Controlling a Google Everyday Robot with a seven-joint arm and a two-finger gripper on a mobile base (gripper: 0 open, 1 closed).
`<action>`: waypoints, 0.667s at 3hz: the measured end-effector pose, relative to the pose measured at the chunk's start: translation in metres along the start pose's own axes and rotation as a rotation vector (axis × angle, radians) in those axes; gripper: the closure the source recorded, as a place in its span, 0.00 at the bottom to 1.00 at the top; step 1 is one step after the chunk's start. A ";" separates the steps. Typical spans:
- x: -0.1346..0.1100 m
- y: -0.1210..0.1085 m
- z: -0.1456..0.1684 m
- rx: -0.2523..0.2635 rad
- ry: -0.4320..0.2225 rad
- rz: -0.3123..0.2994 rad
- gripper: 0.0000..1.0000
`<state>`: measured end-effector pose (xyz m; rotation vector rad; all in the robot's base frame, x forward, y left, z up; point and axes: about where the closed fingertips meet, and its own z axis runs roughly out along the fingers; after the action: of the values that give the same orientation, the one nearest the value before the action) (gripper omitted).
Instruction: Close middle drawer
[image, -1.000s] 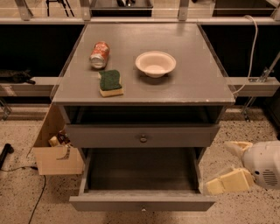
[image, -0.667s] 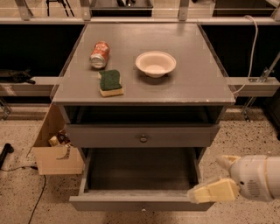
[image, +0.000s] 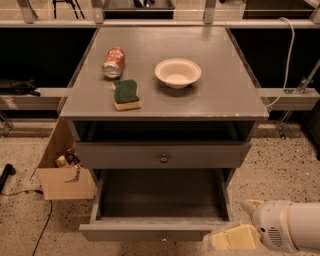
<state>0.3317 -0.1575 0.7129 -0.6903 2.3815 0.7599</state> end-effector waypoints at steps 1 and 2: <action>0.014 -0.002 0.027 -0.019 0.026 0.071 0.00; 0.041 -0.012 0.072 -0.037 0.075 0.192 0.00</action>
Offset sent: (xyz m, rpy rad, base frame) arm 0.0049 0.0408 -0.1448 0.0804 0.3354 -0.1575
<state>0.3333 -0.1322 0.6335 -0.5179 2.5340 0.8734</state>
